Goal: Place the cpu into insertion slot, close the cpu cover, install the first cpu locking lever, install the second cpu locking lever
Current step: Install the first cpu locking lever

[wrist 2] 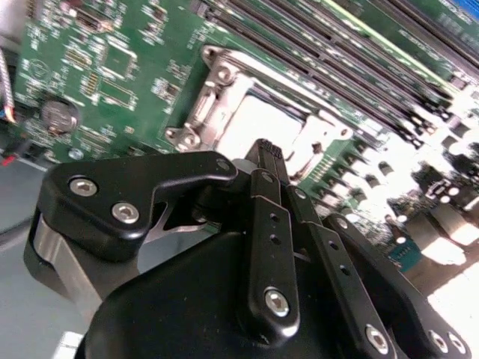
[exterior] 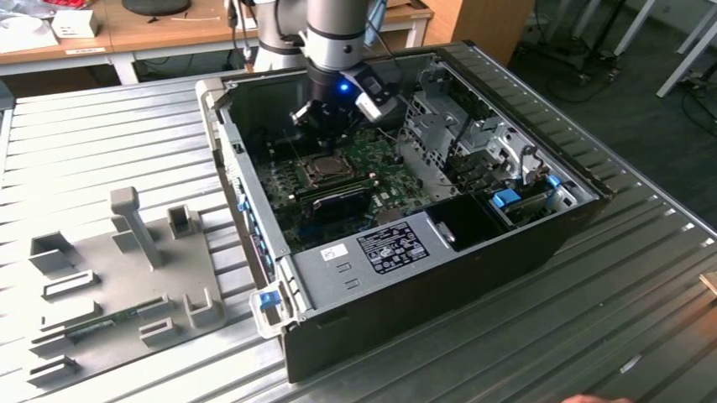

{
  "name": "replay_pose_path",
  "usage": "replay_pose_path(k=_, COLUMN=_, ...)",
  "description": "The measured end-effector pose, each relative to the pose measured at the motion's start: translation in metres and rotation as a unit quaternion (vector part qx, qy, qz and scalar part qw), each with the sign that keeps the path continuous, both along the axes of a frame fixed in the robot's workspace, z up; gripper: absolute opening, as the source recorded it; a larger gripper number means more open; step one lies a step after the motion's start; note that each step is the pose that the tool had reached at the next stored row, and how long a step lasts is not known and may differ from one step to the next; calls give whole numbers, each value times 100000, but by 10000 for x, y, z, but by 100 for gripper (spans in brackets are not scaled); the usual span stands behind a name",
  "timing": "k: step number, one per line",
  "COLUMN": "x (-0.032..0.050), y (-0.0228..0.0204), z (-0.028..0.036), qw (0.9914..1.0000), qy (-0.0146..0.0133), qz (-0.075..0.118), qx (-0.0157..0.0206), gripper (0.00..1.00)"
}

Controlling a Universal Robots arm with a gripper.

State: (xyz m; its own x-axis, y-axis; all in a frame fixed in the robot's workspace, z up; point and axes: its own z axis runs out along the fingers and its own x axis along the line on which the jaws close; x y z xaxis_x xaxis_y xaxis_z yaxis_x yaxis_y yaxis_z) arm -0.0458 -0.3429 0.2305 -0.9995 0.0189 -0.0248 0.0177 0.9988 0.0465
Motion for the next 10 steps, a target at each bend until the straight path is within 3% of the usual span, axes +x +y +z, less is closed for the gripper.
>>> replay_pose_path(k=10, x=-242, y=0, z=-1, qw=100000, qy=-247, qz=-5, qx=4, gripper=11)
